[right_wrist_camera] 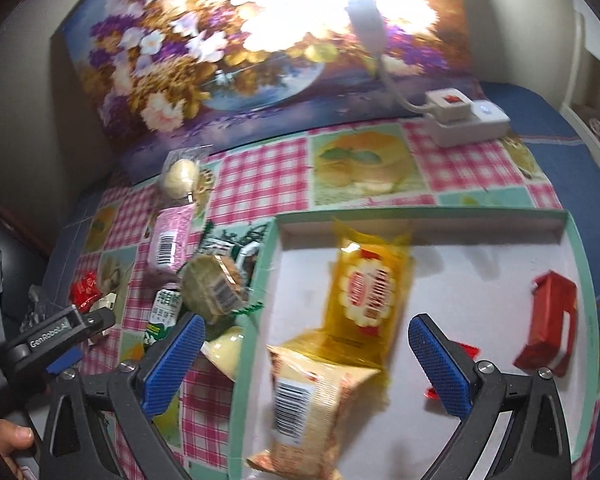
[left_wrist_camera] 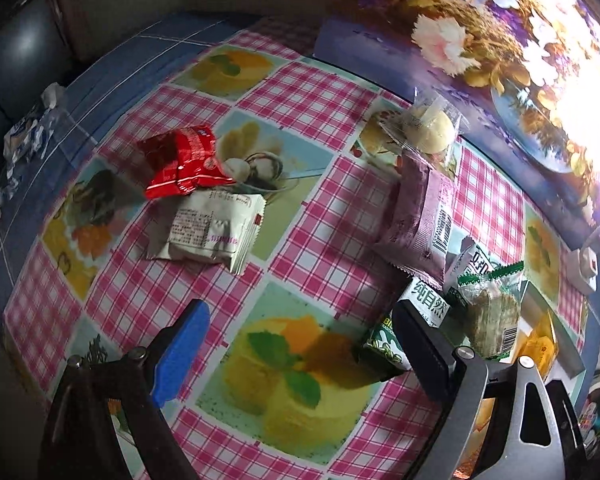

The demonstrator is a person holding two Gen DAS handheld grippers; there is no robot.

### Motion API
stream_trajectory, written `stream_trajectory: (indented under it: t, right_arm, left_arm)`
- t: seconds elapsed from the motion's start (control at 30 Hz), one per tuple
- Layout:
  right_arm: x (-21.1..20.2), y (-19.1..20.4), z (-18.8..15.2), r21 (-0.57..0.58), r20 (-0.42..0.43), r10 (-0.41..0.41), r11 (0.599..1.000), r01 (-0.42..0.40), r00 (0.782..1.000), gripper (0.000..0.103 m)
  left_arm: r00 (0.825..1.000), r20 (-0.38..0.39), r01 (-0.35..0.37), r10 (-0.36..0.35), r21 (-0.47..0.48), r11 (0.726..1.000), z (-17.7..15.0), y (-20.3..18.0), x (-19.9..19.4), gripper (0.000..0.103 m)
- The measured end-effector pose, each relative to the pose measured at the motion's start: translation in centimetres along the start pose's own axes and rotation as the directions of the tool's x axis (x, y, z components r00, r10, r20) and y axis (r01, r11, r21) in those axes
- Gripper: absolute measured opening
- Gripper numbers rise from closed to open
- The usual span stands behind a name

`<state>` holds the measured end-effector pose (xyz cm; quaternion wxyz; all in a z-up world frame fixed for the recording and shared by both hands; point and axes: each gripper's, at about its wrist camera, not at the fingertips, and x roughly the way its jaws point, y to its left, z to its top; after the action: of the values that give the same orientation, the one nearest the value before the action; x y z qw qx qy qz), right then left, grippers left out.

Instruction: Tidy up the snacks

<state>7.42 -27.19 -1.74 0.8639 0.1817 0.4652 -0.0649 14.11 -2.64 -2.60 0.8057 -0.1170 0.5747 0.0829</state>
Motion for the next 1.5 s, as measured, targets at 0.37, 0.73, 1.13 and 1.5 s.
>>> stream_trajectory:
  t: [0.37, 0.73, 1.13, 1.5]
  right_arm:
    - [1.7, 3.3, 1.2, -0.127, 0.023, -0.052, 0.99, 0.054, 0.998, 0.103]
    - [2.9, 2.9, 2.5, -0.099, 0.012, -0.044, 0.994, 0.045, 0.999, 0.103]
    - [4.3, 3.7, 2.7, -0.112, 0.0, -0.028, 0.993, 0.027, 1.0, 0.103]
    - [4.5, 5.8, 2.1, -0.215, 0.007, -0.043, 0.976, 0.044, 0.999, 0.101]
  left_arm:
    - [0.996, -0.075, 0.056, -0.045, 0.151, 0.987, -0.5, -4.0, 2.8, 0.093]
    - [0.994, -0.107, 0.051, -0.029, 0.216, 0.975, -1.0, -6.8, 5.0, 0.092]
    - [0.995, -0.09, 0.061, -0.04, 0.248, 0.967, -1.0, -8.3, 5.1, 0.045]
    - [0.998, -0.062, 0.008, -0.005, 0.05, 0.999, 1.7, -2.0, 3.9, 0.044]
